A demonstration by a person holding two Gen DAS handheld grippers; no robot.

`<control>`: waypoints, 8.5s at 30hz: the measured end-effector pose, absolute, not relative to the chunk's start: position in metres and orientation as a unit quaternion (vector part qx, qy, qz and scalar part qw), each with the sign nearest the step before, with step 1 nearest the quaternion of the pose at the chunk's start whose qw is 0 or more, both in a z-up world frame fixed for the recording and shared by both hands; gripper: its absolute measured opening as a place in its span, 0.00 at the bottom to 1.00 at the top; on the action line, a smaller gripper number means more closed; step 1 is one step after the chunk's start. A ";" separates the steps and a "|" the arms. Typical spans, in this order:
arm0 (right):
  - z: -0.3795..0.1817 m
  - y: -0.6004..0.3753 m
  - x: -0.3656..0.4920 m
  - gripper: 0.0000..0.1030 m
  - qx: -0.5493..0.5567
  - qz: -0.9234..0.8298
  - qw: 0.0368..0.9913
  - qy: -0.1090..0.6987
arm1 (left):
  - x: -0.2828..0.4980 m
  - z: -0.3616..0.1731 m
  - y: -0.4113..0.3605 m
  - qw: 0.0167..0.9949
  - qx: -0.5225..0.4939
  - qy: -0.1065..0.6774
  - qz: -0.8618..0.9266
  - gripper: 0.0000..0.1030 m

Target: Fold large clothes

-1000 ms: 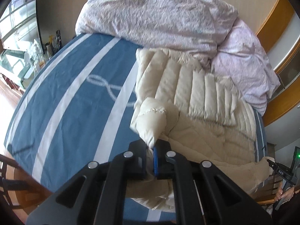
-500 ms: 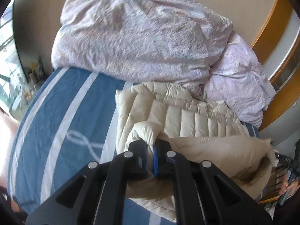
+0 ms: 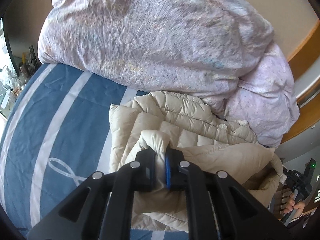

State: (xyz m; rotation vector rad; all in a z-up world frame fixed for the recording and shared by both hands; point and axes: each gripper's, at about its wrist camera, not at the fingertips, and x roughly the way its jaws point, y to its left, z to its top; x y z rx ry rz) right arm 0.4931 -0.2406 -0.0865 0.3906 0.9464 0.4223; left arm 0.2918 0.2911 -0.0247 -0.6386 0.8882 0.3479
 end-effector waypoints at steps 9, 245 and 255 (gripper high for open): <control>-0.104 -0.212 0.536 0.10 0.180 0.191 0.842 0.471 | 0.328 -0.052 0.313 0.811 -0.338 0.440 0.185 0.13; -0.191 -0.017 0.316 0.51 -0.107 0.343 0.828 0.431 | 0.164 -0.144 0.276 0.788 -0.388 0.440 0.188 0.23; -0.193 -0.020 0.320 0.51 -0.097 0.347 0.824 0.438 | 0.162 -0.097 0.259 0.811 -0.388 0.398 0.181 0.15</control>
